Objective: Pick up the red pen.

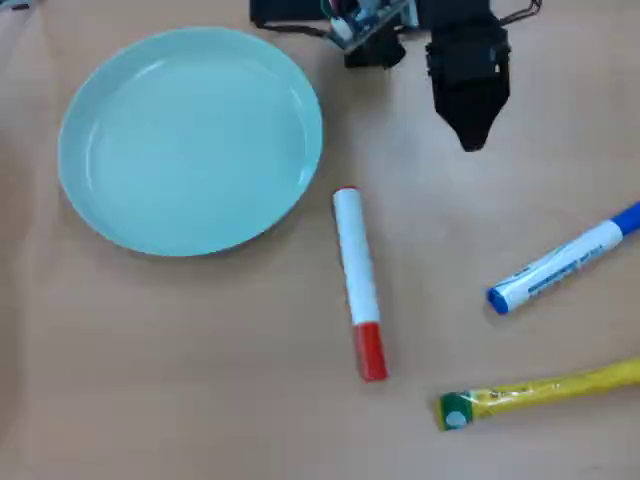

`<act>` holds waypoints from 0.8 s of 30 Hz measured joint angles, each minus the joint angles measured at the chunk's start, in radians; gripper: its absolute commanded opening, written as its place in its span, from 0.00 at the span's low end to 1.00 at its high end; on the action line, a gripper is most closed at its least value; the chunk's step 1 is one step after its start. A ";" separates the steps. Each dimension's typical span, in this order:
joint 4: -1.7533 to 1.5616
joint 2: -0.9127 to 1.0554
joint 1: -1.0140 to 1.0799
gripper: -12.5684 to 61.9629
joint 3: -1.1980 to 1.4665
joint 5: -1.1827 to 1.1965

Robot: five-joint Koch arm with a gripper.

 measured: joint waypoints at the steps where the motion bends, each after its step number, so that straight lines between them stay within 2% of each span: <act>1: -0.015 -0.002 -0.014 0.08 0.048 -0.002; 3: -0.100 0.000 -0.057 0.08 0.364 0.000; 5: -0.100 -0.015 -0.084 0.08 0.430 0.002; 8: -0.109 0.002 -0.109 0.09 0.359 0.000; 21: -0.117 -0.002 -0.184 0.09 0.382 0.003; 24: -0.117 -0.002 -0.210 0.12 0.380 0.023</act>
